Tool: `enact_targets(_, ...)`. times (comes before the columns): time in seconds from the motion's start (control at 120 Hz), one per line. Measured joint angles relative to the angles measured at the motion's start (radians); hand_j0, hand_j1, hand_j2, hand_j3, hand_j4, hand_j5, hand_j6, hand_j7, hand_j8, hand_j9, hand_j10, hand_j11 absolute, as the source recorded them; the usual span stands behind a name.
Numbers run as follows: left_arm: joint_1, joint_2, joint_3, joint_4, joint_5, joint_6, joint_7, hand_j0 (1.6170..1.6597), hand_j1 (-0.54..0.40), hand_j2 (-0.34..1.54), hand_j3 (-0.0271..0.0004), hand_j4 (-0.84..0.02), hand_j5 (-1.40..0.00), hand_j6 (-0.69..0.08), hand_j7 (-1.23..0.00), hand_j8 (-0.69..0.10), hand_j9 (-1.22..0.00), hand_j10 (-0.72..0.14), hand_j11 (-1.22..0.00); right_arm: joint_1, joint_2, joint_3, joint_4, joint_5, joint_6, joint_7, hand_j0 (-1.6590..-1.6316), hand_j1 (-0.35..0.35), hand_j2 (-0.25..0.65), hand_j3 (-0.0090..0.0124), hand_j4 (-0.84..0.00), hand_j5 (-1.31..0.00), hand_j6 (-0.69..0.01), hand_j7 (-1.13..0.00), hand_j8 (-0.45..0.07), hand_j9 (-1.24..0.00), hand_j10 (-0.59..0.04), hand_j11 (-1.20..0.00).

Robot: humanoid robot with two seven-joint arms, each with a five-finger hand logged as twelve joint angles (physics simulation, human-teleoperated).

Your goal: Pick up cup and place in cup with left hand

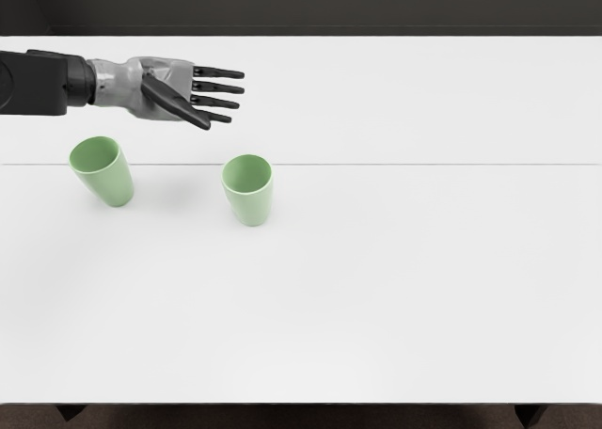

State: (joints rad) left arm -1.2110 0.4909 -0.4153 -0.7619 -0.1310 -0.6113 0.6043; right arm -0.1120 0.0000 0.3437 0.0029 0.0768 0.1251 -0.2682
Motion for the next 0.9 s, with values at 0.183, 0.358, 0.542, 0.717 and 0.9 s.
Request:
enact_targets(0.183,-0.066,-0.001,0.006,-0.004,0.038,0.0,0.004,1.6581,0.324,0.0,0.0,-0.019,-0.03,-0.019,-0.03,-0.018,-0.03,-0.019,-0.03,0.0,0.0,0.0,0.0,0.001,0.0,0.001,-1.6581,-0.349,0.0,0.0,-0.001,0.0,-0.001,0.0,-0.001,0.0,0.0,0.0)
enact_targets(0.358,-0.271,-0.091,0.017,-0.007,0.324,0.0,0.006,1.6581,0.325,0.0,0.0,-0.02,-0.03,-0.019,-0.03,-0.019,-0.03,-0.019,-0.03,0.0,0.0,0.0,0.0,0.001,0.001,0.0,-1.6581,-0.349,0.0,0.0,-0.001,0.0,-0.001,0.0,-0.001,0.0,-0.001,0.0)
enact_targets(0.542,-0.274,-0.15,0.069,-0.003,0.466,0.0,0.006,1.6581,0.325,0.0,0.0,-0.021,-0.03,-0.022,-0.03,-0.021,-0.03,-0.021,-0.03,0.0,0.0,0.0,0.0,0.001,0.001,0.0,-1.6581,-0.349,0.0,0.0,-0.001,0.0,-0.001,0.0,-0.001,0.0,-0.001,0.0)
enact_targets(0.717,-0.262,-0.158,0.09,-0.006,0.566,0.0,0.007,1.6581,0.325,0.0,0.0,-0.022,-0.03,-0.022,-0.03,-0.022,-0.03,-0.021,-0.03,0.0,0.0,0.0,0.0,0.002,0.001,0.0,-1.6581,-0.349,0.0,0.0,-0.001,0.0,-0.001,0.0,-0.001,0.0,-0.001,0.0)
enact_targets(0.9,-0.284,-0.144,0.173,-0.082,0.596,0.0,0.007,1.6581,0.325,0.0,0.0,-0.022,-0.03,-0.022,-0.03,-0.022,-0.03,-0.021,-0.03,0.0,0.0,0.0,0.0,0.002,0.001,0.0,-1.6581,-0.349,0.0,0.0,-0.001,0.0,-0.001,0.0,-0.001,0.0,-0.001,0.0)
